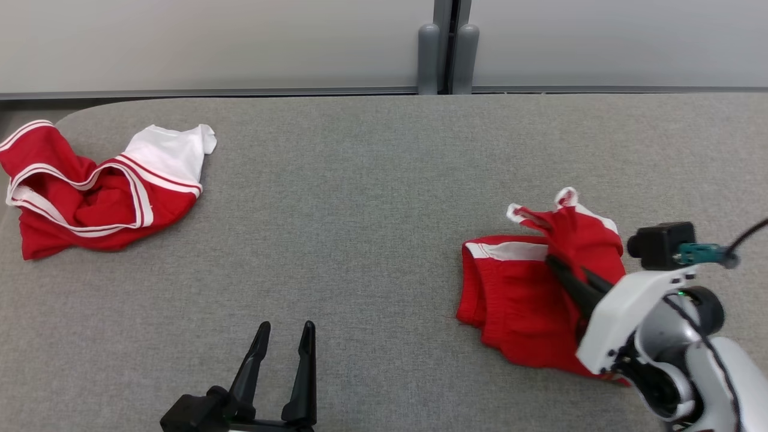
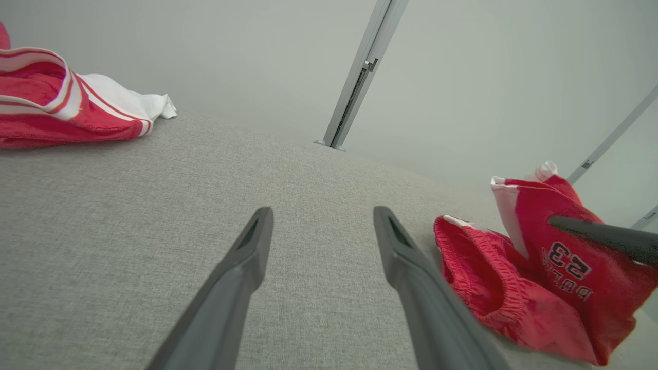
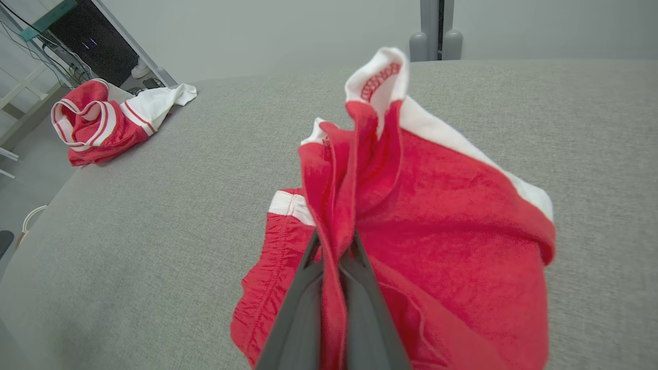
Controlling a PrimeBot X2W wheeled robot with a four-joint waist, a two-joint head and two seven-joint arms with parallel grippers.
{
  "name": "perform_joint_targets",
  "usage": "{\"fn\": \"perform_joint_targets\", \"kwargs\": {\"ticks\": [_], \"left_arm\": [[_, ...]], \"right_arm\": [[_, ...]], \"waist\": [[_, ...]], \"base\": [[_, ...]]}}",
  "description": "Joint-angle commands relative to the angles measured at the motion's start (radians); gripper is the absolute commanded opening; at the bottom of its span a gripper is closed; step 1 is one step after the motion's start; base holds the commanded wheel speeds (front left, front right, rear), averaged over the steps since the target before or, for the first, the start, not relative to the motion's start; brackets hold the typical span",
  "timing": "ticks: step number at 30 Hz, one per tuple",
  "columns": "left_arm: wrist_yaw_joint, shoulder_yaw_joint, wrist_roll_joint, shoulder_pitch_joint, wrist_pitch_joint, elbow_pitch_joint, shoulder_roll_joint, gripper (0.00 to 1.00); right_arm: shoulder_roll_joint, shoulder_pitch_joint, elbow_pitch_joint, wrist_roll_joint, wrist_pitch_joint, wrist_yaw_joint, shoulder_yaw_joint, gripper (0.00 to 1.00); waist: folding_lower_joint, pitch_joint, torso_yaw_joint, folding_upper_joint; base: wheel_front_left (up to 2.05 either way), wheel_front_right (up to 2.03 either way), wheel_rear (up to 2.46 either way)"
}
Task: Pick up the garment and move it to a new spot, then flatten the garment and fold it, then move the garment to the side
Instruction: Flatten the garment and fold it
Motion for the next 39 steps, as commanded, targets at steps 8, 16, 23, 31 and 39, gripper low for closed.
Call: {"fn": "perform_joint_targets", "kwargs": {"ticks": [8,16,23,31,39], "left_arm": [[0.0,-0.017,-0.008,-0.043,0.0,0.027,0.004,1.0],[0.001,-0.022,-0.01,-0.025,0.0,0.034,0.003,1.0],[-0.005,0.001,0.003,0.002,0.0,0.051,0.004,1.0],[-0.013,0.065,0.013,0.08,0.0,0.052,0.004,1.0],[-0.025,0.108,0.014,0.117,0.0,0.033,0.004,1.0]], "right_arm": [[0.188,-0.079,0.169,-0.107,-0.021,0.0,0.092,0.0],[0.229,-0.098,0.271,-0.141,-0.077,0.0,0.096,0.3],[0.238,-0.054,0.258,-0.117,-0.183,0.0,0.134,1.0],[0.114,0.127,0.107,-0.16,-0.371,0.0,0.05,1.0],[0.021,0.292,0.168,-0.372,-0.63,0.0,-0.156,1.0]], "waist": [[0.0,0.004,0.049,0.0],[0.0,-0.007,0.06,0.0],[0.0,-0.058,0.035,0.0],[0.0,-0.166,-0.026,0.0],[0.0,-0.208,-0.049,0.0]], "base": [[0.0,0.0,0.0],[0.0,0.0,0.0],[0.0,0.0,0.0],[0.0,0.0,0.0],[0.0,0.0,0.0]]}}
